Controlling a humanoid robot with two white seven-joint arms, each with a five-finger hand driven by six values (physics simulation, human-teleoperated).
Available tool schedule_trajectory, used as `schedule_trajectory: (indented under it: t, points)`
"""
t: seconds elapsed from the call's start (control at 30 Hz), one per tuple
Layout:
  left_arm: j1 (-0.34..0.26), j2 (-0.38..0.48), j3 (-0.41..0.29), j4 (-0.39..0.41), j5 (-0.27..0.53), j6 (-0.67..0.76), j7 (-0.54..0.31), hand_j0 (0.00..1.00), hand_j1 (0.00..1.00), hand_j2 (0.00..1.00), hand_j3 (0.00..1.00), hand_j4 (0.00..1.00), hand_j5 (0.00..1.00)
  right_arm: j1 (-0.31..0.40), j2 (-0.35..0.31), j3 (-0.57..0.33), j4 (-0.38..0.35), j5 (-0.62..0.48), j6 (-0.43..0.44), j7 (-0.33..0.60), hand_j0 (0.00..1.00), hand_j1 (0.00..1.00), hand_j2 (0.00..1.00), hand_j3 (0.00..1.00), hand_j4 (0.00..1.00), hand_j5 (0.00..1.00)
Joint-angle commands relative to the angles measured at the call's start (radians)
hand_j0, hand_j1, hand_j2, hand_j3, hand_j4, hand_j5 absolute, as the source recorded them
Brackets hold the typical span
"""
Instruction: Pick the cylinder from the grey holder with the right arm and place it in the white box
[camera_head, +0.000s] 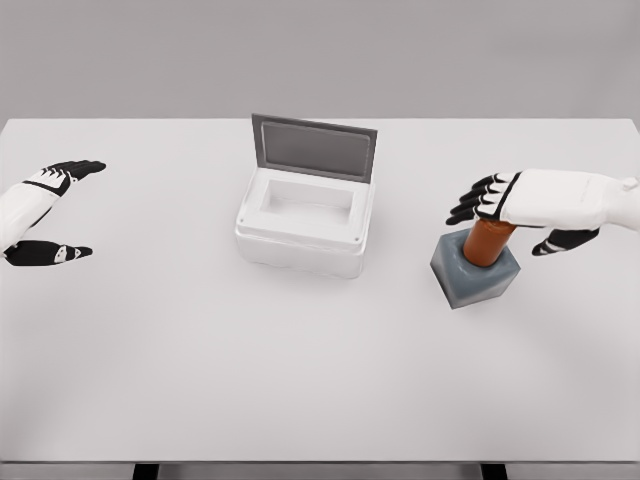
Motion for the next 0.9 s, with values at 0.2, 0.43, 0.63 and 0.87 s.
schedule_trajectory:
  t: [0.2,0.43,0.63,0.87]
  points:
    - [0.000,0.001,0.009,0.000,0.010,0.001,0.001,1.00,1.00,1.00,1.00,1.00,1.00,0.002,-0.001,0.001,0.000,-0.005,0.003,0.000,0.81,0.81,0.81,0.81,0.81,0.81]
    - [0.002,0.001,0.009,0.000,0.010,0.001,0.001,1.00,1.00,1.00,1.00,1.00,1.00,0.002,-0.001,0.001,-0.003,-0.005,0.003,0.000,0.54,0.54,0.54,0.54,0.54,0.54]
    - [0.002,0.001,0.009,-0.002,0.011,0.001,0.002,1.00,1.00,1.00,1.00,1.00,1.00,0.000,-0.001,0.001,-0.006,-0.006,0.003,0.000,0.32,0.32,0.32,0.32,0.32,0.32]
    - [0.002,0.001,0.009,-0.002,0.011,0.001,0.002,1.00,1.00,1.00,1.00,1.00,1.00,0.000,-0.035,-0.011,-0.021,-0.015,0.003,0.000,0.25,0.25,0.25,0.25,0.25,0.25]
